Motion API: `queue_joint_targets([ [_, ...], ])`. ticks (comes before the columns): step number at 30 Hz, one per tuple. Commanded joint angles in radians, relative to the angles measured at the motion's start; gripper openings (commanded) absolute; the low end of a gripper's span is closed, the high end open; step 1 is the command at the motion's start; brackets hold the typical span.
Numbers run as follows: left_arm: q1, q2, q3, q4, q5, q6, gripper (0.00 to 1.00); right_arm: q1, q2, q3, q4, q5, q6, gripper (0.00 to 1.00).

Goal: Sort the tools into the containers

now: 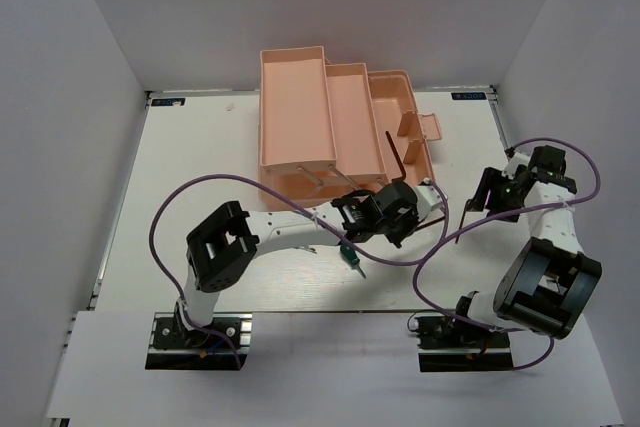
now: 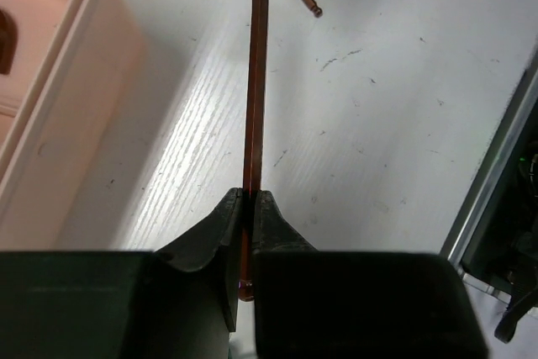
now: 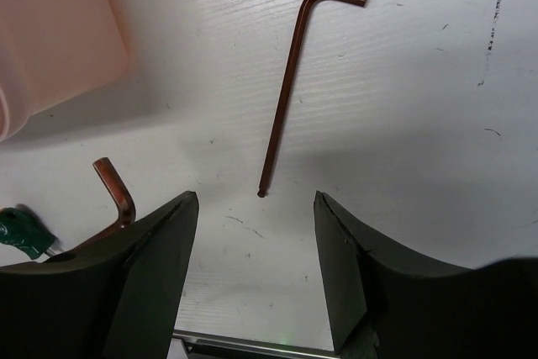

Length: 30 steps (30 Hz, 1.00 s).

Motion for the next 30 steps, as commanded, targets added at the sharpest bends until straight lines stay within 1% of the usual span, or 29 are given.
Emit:
queue_joint_targets([
  [1, 0.003, -0.076, 0.035, 0.028, 0.055, -0.005, 0.00, -0.009, 0.001, -0.009, -0.004, -0.020, -0.012, 0.64],
  [4, 0.012, -0.117, 0.071, 0.028, 0.086, -0.005, 0.00, -0.012, 0.001, -0.012, -0.004, -0.020, -0.018, 0.64],
  [7, 0.012, -0.131, 0.116, 0.028, 0.060, 0.004, 0.00, -0.018, 0.001, -0.014, -0.001, -0.026, -0.020, 0.64],
  [10, 0.031, -0.131, 0.150, 0.028, -0.014, 0.004, 0.00, -0.021, 0.003, -0.017, -0.001, -0.028, -0.021, 0.64],
  [11, 0.031, -0.131, 0.150, 0.028, -0.050, -0.014, 0.00, -0.025, 0.006, -0.020, -0.001, -0.031, -0.021, 0.64],
  [16, 0.069, -0.099, 0.220, 0.005, -0.144, -0.062, 0.00, -0.040, -0.002, -0.028, 0.000, -0.037, -0.036, 0.64],
  [20, 0.107, -0.030, 0.276, -0.024, -0.216, -0.086, 0.00, -0.051, 0.001, -0.028, 0.002, -0.051, -0.040, 0.64],
  [23, 0.130, 0.054, 0.363, -0.067, -0.247, -0.096, 0.00, -0.055, 0.003, -0.034, 0.003, -0.057, -0.041, 0.64],
  [25, 0.141, 0.130, 0.444, -0.105, -0.259, -0.096, 0.00, -0.060, 0.004, -0.037, 0.002, -0.062, -0.047, 0.64],
  [27, 0.150, 0.175, 0.521, -0.130, -0.268, -0.096, 0.00, -0.064, 0.006, -0.038, 0.002, -0.063, -0.052, 0.64],
  [30, 0.160, 0.244, 0.584, -0.162, -0.268, -0.096, 0.00, -0.072, 0.006, -0.046, 0.003, -0.071, -0.053, 0.64],
])
